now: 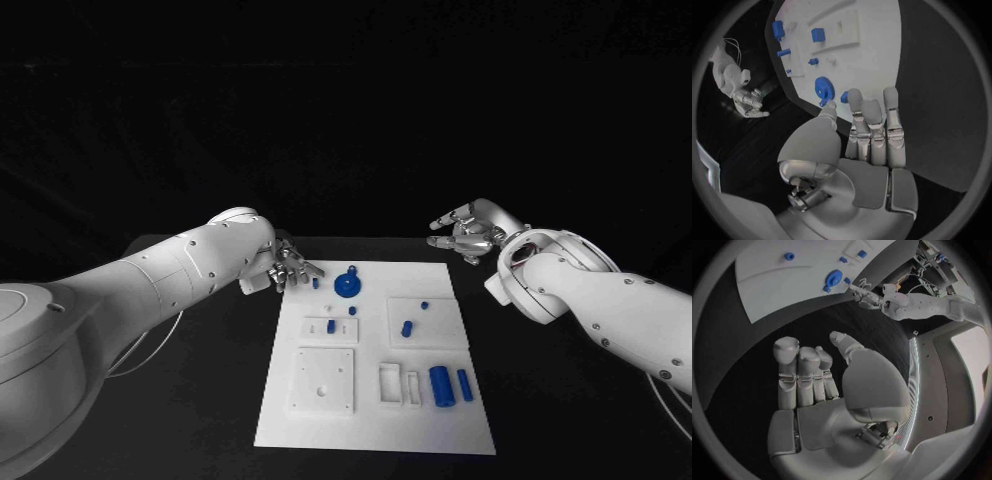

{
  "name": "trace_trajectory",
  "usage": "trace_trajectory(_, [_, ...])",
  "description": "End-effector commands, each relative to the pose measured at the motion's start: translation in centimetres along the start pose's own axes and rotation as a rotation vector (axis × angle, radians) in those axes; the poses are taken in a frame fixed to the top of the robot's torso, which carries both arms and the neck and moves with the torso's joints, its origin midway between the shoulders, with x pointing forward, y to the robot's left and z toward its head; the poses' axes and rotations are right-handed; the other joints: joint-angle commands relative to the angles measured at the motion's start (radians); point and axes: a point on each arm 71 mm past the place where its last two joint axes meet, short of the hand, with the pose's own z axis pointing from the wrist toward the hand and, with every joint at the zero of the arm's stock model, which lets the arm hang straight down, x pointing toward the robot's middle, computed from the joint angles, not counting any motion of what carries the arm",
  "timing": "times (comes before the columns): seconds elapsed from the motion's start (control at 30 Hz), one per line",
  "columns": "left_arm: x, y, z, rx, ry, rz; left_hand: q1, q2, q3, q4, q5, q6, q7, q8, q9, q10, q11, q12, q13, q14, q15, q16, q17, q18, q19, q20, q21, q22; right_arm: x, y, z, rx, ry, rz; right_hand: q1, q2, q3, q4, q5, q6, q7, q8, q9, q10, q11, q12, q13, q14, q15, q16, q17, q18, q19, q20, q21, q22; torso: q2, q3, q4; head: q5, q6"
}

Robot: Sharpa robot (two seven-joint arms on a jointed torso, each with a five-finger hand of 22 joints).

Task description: Assemble the parts on the task board

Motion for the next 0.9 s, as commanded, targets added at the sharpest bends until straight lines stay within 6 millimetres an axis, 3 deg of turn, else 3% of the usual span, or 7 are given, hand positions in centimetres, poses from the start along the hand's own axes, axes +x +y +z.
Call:
trace_trajectory(0.03, [0.46,-0.25,0.08,0.012,0.036,0.013,-0.006,-0.002,-0.002,0.005,-0.004,-0.007,-0.003,0.005,-0.002,0.040,0.008,-0.005,0.001,-0.009,0.001,-0.003,-0.001,-0.015,-0.003,0.006,-0.004,0.001,-0.02,0.15,0.03,-0.010,-0.006,-0.012,-0.008,-0.001,-0.001,0.006,0.004,-0.005,0.001,-0.004,-0.001,-0.002,-0.002,0.001,-0.001,0.005,0.002,0.001,0.001,0.010,0.054,0.005,0.003,0.077,0.000,-0.0012,0.0017,-0.005,-0.001])
trace_trajectory(0.4, [0.82,-0.24,0.26,0.012,0.045,0.002,-0.005,0.025,-0.020,-0.013,-0.002,-0.009,-0.002,0.006,-0.002,0.039,0.009,-0.007,0.005,-0.011,0.002,-0.002,-0.004,-0.015,-0.001,0.006,-0.011,0.006,0.04,0.19,0.06,-0.008,-0.006,-0.012,-0.007,-0.002,-0.002,0.007,0.003,-0.010,0.001,-0.004,-0.001,-0.002,-0.002,0.001,-0.001,0.005,0.002,0.001,0.001,0.011,0.054,0.005,0.002,0.077,0.001,-0.0009,0.0039,-0.012,-0.001])
trace_trajectory(0.9, [1.22,-0.45,0.42,0.023,0.054,-0.014,0.045,0.118,-0.038,-0.078,0.014,-0.006,-0.001,0.006,-0.003,0.039,0.009,-0.009,0.008,-0.012,0.002,0.001,-0.006,-0.015,0.001,0.007,-0.019,0.012,0.12,0.24,0.10,-0.008,-0.005,-0.011,-0.007,-0.002,-0.002,0.007,0.003,-0.010,0.001,-0.004,-0.001,-0.002,-0.002,0.001,-0.001,0.005,0.002,0.001,0.001,0.011,0.054,0.005,0.002,0.077,0.002,-0.0002,0.0046,-0.013,-0.002])
